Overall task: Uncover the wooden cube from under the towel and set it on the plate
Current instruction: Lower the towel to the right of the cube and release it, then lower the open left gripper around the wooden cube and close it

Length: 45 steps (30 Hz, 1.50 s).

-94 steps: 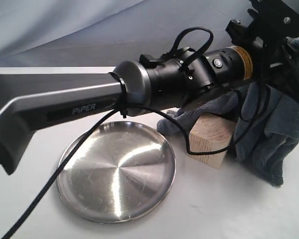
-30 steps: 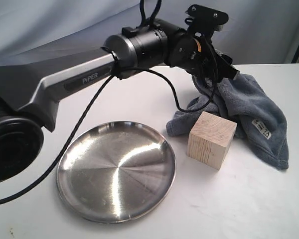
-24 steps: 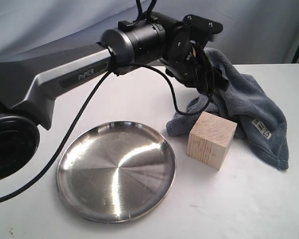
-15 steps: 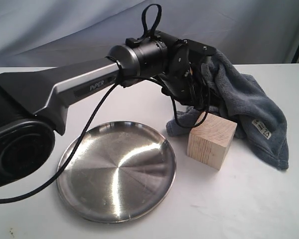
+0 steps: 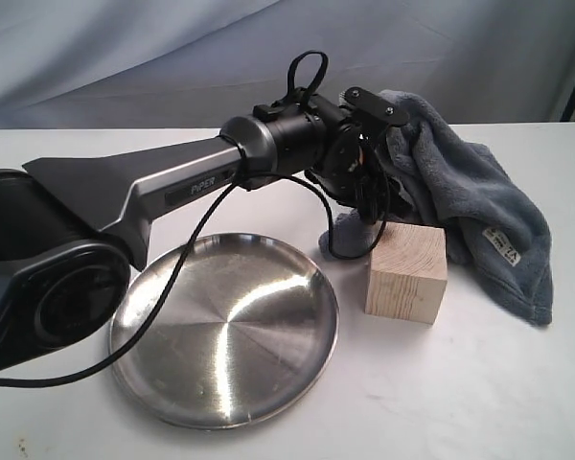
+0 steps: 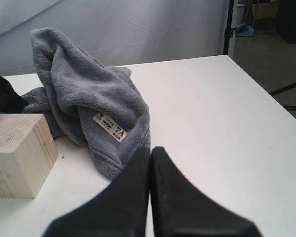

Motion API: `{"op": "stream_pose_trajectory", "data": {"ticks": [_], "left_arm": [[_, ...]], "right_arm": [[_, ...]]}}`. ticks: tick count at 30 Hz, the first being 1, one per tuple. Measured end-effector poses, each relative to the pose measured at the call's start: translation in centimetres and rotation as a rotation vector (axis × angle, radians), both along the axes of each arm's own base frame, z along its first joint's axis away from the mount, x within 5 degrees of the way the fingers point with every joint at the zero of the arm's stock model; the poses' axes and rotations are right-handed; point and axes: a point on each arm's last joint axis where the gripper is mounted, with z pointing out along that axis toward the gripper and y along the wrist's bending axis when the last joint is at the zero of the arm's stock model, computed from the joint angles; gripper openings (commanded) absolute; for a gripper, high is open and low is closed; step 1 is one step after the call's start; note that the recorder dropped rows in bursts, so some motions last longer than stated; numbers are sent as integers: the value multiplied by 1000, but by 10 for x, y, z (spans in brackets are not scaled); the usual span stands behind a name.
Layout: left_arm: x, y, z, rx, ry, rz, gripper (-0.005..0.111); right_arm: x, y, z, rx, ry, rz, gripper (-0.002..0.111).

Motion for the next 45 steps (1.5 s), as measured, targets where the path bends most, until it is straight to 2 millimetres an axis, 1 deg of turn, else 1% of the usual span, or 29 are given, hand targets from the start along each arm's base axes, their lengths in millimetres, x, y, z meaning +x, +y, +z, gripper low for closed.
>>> {"op": "stream_pose_trajectory", "data": {"ticks": [5, 8, 16, 26, 29, 30, 32, 34, 36, 39, 40, 41, 43, 45], "left_arm": [[9, 10, -3, -1, 5, 49, 67], [9, 14, 5, 5, 11, 61, 67], [-3, 18, 60, -51, 37, 89, 67], [-21, 32, 108, -43, 102, 114, 67], [-26, 32, 116, -68, 145, 118, 75], [-28, 32, 117, -75, 156, 119, 81], [-31, 30, 118, -76, 173, 116, 89], [-34, 27, 117, -78, 178, 112, 95], [-38, 22, 117, -81, 184, 111, 95], [-50, 9, 117, -82, 188, 82, 95], [-55, 4, 117, -81, 189, 70, 95], [-65, -6, 117, -86, 196, 58, 95], [-78, -17, 117, -108, 218, 72, 95], [-86, -25, 117, -122, 235, 92, 95]], "right_arm": [[0, 0, 0, 0, 0, 0, 0], [0, 0, 0, 0, 0, 0, 0], [0, 0, 0, 0, 0, 0, 0], [0, 0, 0, 0, 0, 0, 0], [0, 0, 0, 0, 0, 0, 0], [0, 0, 0, 0, 0, 0, 0], [0, 0, 0, 0, 0, 0, 0], [0, 0, 0, 0, 0, 0, 0], [0, 0, 0, 0, 0, 0, 0], [0, 0, 0, 0, 0, 0, 0], [0, 0, 0, 0, 0, 0, 0], [0, 0, 0, 0, 0, 0, 0], [0, 0, 0, 0, 0, 0, 0], [0, 0, 0, 0, 0, 0, 0]]}}
